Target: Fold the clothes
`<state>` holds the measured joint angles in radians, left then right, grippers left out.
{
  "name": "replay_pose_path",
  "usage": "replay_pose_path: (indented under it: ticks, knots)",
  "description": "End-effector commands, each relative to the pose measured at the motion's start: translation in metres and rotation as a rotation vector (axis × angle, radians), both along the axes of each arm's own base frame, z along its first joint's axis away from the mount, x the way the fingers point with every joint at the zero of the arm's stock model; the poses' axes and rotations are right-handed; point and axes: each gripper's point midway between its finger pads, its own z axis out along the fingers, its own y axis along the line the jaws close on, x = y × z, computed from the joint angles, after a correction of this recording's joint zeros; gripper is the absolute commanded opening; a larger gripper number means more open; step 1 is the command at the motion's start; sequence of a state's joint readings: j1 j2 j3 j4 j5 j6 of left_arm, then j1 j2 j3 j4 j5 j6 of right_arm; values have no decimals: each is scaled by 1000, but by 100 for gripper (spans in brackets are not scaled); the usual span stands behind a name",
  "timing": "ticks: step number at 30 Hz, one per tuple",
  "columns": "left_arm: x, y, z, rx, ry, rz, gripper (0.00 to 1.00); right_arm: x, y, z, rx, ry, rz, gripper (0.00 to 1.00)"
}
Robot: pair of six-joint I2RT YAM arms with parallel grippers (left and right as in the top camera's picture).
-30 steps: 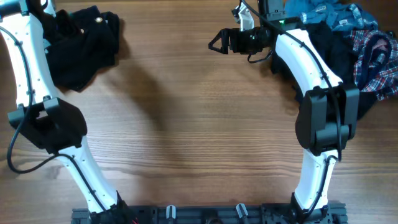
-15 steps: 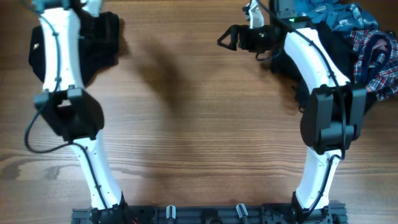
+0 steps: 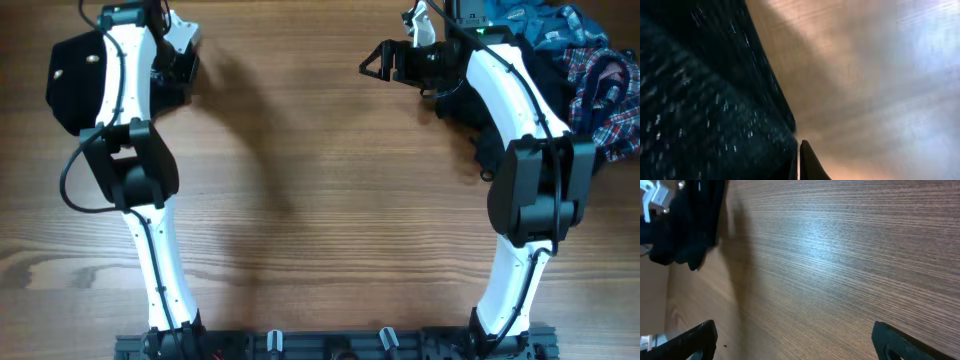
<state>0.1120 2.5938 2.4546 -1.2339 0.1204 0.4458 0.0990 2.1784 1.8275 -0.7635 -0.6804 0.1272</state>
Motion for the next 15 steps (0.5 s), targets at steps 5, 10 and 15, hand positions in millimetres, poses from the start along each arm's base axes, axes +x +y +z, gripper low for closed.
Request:
replay_pose_path:
  ticks: [5,10,15]
  knots:
    - [43,27,-27,126,-132,43,4,-12,-1,-4,3,62,0,100]
    - [72,34,-41,141,-234,85,4,-13,-1,-5,4,73,-2,100]
    - [93,34,-43,114,-321,166,4,-14,2,-2,32,92,-12,100]
